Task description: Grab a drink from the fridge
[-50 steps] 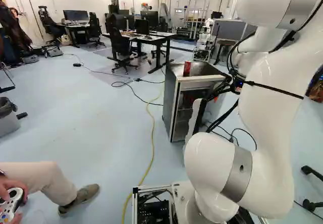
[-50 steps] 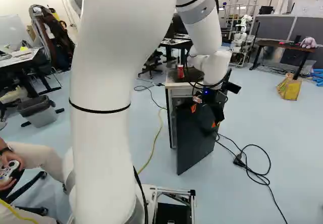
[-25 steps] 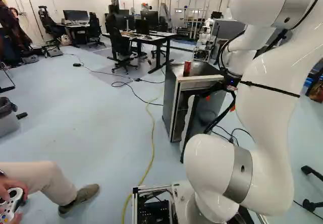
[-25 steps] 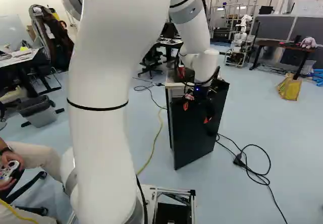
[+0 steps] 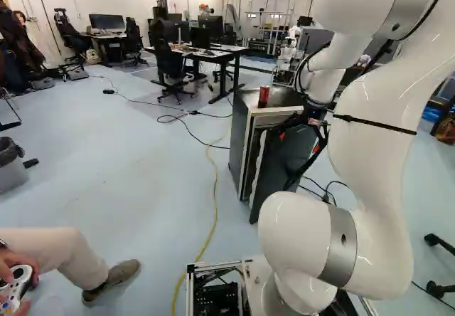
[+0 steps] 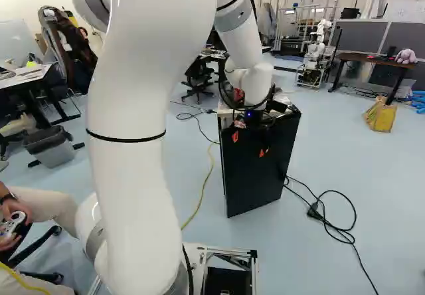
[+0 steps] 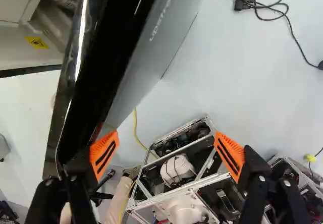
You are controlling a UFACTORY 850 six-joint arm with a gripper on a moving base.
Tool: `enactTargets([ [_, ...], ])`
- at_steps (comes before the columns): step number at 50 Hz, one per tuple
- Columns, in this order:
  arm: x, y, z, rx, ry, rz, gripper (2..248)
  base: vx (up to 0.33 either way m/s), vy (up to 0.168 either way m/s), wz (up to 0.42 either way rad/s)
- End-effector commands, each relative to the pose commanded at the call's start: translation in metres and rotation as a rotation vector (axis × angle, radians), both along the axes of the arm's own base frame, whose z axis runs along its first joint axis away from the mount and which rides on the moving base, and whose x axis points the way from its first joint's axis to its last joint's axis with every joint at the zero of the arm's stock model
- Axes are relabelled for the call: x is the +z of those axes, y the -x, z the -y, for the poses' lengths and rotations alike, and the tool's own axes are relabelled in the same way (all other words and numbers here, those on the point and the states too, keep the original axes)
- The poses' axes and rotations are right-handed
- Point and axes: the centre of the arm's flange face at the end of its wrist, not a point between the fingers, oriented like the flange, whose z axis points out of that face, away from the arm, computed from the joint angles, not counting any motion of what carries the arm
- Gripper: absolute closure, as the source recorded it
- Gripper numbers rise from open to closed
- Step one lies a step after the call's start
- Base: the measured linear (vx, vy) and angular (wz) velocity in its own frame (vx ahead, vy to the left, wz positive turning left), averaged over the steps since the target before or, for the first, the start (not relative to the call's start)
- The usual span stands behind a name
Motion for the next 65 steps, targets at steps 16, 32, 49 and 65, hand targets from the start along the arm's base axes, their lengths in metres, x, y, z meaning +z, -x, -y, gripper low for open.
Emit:
enactTargets([
  [16, 0.0, -0.018, -0.022, 0.048, 0.028, 0.042, 3, 0.0, 0.0, 0.0],
  [32, 0.001, -0.035, -0.04, 0.089, 0.054, 0.085, 3, 0.0, 0.0, 0.0],
  [49, 0.001, -0.051, -0.058, 0.127, 0.074, 0.124, 3, 0.0, 0.0, 0.0],
  [65, 0.001, -0.065, -0.073, 0.158, 0.086, 0.15, 3, 0.0, 0.0, 0.0],
])
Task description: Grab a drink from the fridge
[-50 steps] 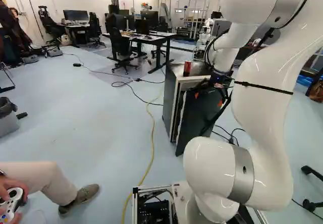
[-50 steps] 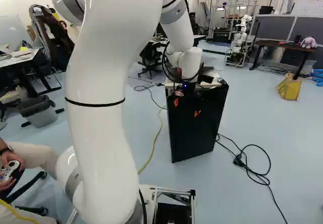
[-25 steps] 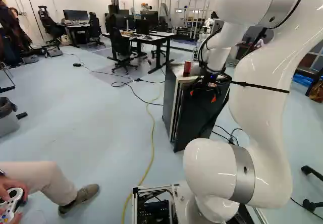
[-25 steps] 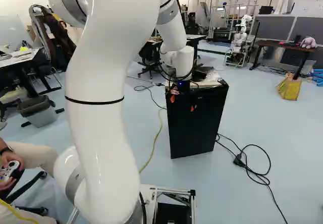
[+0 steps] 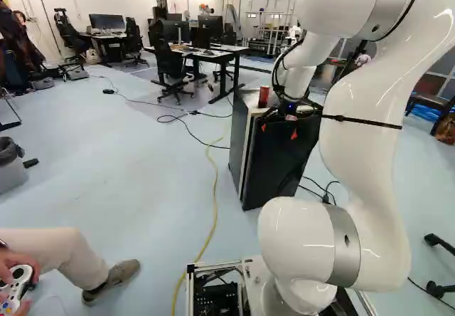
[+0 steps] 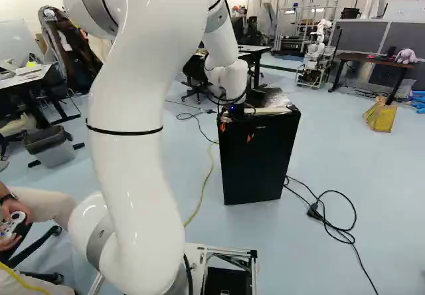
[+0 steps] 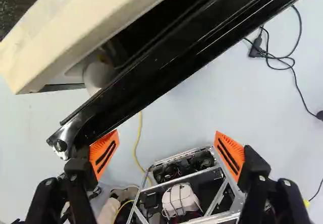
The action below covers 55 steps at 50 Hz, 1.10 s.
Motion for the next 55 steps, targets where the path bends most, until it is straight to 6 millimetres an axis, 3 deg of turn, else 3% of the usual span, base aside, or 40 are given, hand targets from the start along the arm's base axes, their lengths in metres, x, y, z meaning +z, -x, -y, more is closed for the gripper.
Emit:
enactTargets([
  [35, 0.0, -0.026, -0.028, 0.059, 0.01, 0.026, 3, 0.0, 0.0, 0.0],
  [55, 0.0, -0.029, -0.032, 0.067, 0.01, 0.027, 3, 0.0, 0.0, 0.0],
])
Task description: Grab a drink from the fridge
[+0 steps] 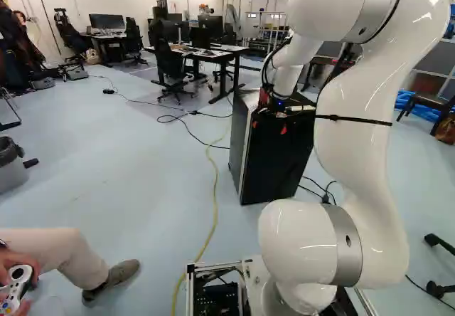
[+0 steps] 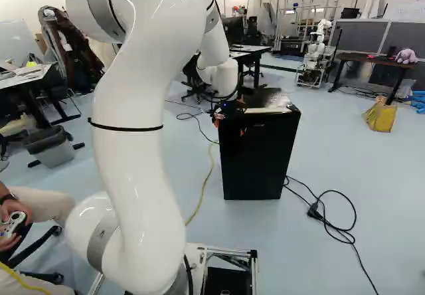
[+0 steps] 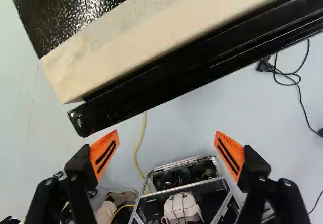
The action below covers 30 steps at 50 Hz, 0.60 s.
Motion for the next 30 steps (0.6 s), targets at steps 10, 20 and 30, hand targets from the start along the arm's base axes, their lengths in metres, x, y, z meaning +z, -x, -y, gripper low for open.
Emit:
enactTargets([
  [10, 0.0, 0.0, 0.0, 0.0, 0.0, 0.0, 3, 0.0, 0.0, 0.0],
  [20, 0.0, 0.0, 0.0, 0.0, 0.0, 0.0, 3, 0.0, 0.0, 0.0],
  [30, 0.0001, 0.0032, 0.0001, -0.002, 0.0, -0.001, 3, 0.0, 0.0, 0.0],
])
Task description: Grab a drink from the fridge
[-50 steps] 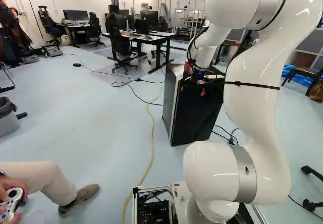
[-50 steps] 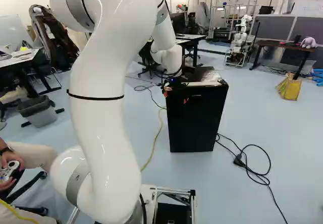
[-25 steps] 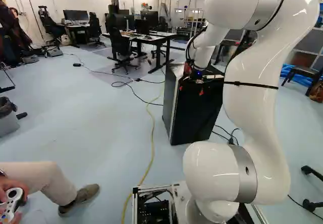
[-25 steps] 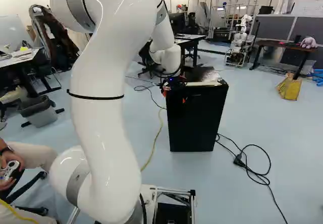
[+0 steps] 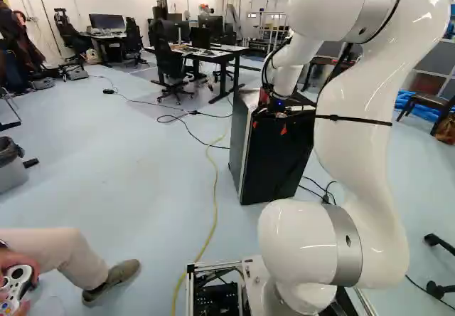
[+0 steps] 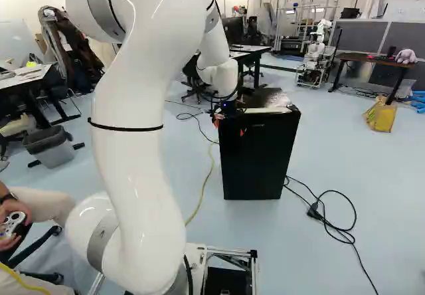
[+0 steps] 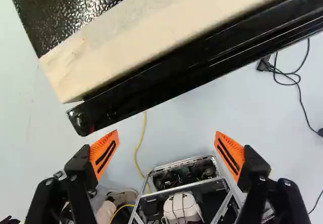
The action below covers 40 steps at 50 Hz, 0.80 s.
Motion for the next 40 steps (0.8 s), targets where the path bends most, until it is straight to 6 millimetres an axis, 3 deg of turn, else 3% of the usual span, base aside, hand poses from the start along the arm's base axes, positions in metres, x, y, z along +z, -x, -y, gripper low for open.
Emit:
enactTargets([
  [40, 0.006, 0.05, 0.001, -0.016, 0.087, 0.159, 3, 0.0, 0.0, 0.0],
])
